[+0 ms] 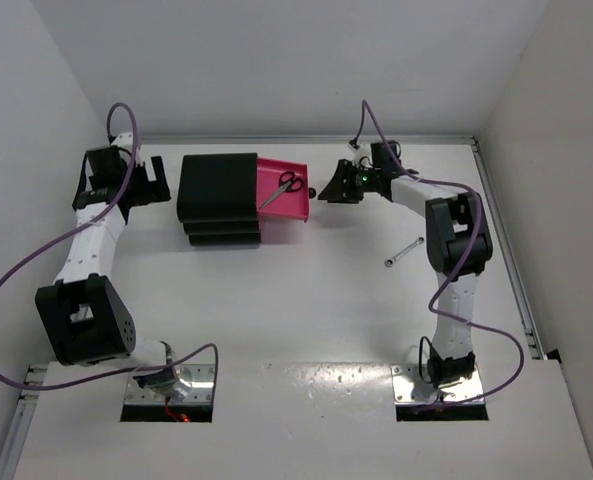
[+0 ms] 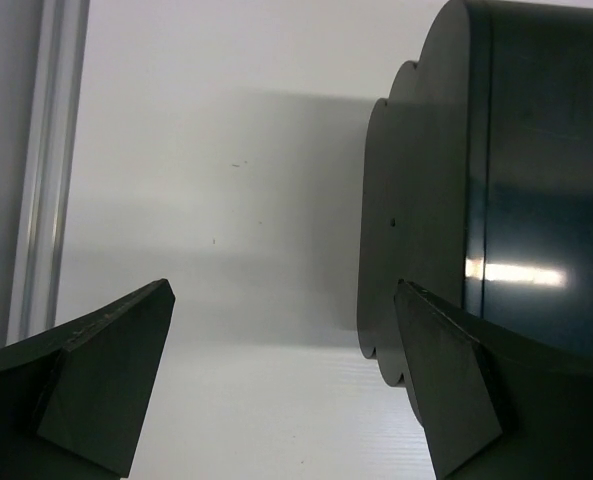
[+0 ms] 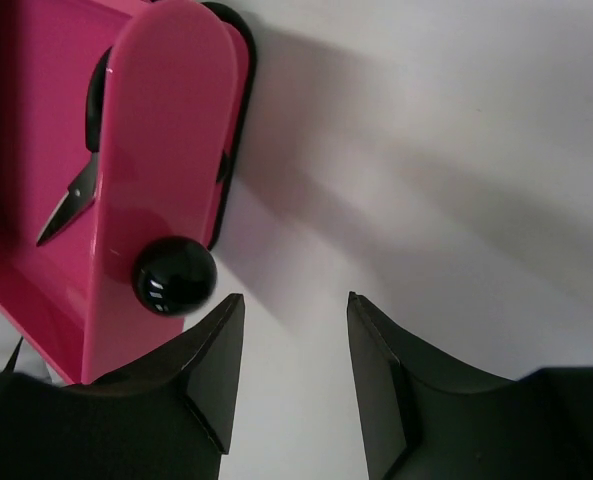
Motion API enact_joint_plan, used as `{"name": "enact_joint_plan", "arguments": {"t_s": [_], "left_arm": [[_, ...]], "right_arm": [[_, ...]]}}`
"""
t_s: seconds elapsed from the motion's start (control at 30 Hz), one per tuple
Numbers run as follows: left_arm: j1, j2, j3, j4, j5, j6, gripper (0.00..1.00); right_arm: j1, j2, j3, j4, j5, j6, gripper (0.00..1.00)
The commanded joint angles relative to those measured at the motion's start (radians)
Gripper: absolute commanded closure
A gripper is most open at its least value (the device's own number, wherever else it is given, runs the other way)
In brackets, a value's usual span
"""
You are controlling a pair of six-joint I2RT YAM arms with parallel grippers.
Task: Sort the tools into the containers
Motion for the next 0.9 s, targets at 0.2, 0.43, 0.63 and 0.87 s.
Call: {"name": "enact_joint_plan", "arguments": {"t_s": [0.2, 0.43, 0.63, 0.87], "left_arm": [[0.013, 0.015, -0.001, 0.067, 0.024, -0.024, 0.01], [0.013, 0.072, -0.03, 0.067, 0.055, -0.006, 0.01], [0.013, 0.11, -0.03, 0.067, 0.055, 0.004, 0.01], [0.002, 0.138, -0.03, 0.076, 0.046, 0.024, 0.01]], "right_arm": [[0.045, 0.047, 0.087, 0.062, -0.05, 0.041, 0.54], [0.054, 0.048, 0.107, 0.113, -0.073, 0.071, 0.54], [0.085, 0.048, 0.184, 0.082, -0.084, 0.061, 0.53], [0.114, 0.089, 0.273, 0.053, -0.084, 0.042, 0.53]]}}
